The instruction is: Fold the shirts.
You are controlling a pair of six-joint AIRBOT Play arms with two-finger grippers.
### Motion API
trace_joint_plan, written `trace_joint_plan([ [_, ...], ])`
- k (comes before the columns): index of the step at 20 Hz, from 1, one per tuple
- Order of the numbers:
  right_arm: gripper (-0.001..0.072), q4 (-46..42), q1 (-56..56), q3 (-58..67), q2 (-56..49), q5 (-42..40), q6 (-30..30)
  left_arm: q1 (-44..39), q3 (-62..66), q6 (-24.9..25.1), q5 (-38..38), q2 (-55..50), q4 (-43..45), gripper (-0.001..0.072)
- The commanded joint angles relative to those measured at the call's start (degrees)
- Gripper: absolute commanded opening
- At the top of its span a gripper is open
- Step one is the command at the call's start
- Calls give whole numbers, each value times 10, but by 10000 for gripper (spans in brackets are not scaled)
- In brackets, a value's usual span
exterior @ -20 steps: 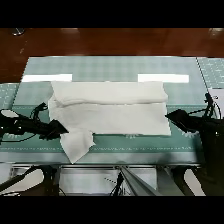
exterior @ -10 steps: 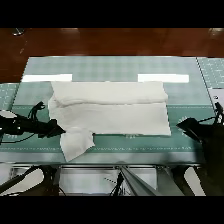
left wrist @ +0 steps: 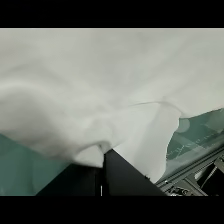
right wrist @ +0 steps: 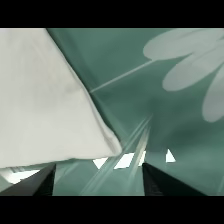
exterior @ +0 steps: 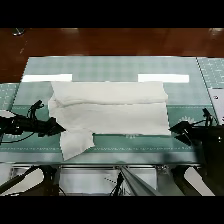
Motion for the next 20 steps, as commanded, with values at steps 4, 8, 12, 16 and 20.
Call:
trace_joint_plan([
  [4, 621, 76, 0, 2, -79, -12, -52, 0, 1, 0, 4, 0, -1, 26],
  [8, 620, 103, 35, 10, -112, -35, -66, 0, 1, 0, 4, 0, -1, 25],
  [12, 19, 105, 122, 62, -129, -65, -60, 0, 3, 0, 4, 0, -1, 26],
  [16, 17, 91, 142, 157, -129, -13, -58, 8, 64, 0, -12, 0, -28, 26],
  [20, 17, 112, 143, 254, -141, -15, -29, 3, 165, -19, 44, -19, -121, 25],
])
